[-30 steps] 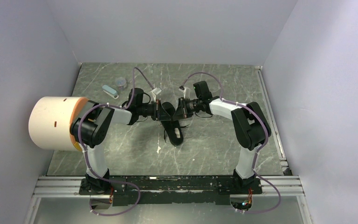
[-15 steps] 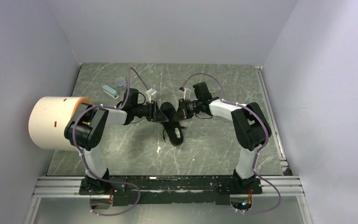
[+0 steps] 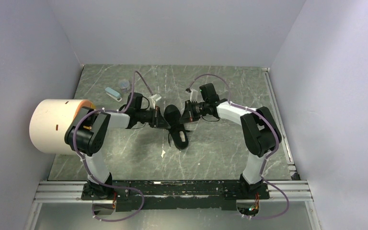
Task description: Tie the shoes
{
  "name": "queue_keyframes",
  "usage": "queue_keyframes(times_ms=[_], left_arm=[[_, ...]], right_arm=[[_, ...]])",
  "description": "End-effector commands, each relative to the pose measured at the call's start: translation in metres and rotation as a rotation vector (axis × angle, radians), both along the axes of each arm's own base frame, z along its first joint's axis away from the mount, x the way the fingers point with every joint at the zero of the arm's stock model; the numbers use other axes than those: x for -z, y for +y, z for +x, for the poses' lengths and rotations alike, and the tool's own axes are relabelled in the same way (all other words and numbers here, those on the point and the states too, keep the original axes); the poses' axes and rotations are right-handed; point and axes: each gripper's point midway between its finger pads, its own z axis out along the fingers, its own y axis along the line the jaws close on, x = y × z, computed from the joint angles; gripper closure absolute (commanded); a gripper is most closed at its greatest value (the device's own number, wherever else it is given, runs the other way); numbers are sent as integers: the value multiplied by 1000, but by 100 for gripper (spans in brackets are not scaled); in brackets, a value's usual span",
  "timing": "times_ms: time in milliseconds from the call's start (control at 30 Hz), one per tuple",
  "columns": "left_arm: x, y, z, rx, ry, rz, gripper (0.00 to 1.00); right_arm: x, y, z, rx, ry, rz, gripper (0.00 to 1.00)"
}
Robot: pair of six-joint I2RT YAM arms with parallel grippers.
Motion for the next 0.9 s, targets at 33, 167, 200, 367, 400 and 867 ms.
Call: queue_keyframes(times_ms=[33, 167, 200, 367, 400, 867], left_arm=[[-10, 6, -13, 29, -30, 12, 95], [-11, 8, -23, 16, -9, 2, 95], [-10, 9, -24, 12, -5, 3, 95], [-1, 11, -27, -16, 59, 33, 95], [1, 12, -28, -25, 73, 41, 95], [51, 35, -55, -140, 278, 202, 95]], right_arm=[[-14, -17, 7, 81, -30, -47, 95], [-14, -21, 6, 101, -35, -49, 100], [-13, -20, 5, 99, -30, -39, 100], [-6, -18, 9, 115, -3, -32, 100], [-5, -18, 11, 130, -3, -38, 100], [19, -63, 19, 357, 106, -28, 100]])
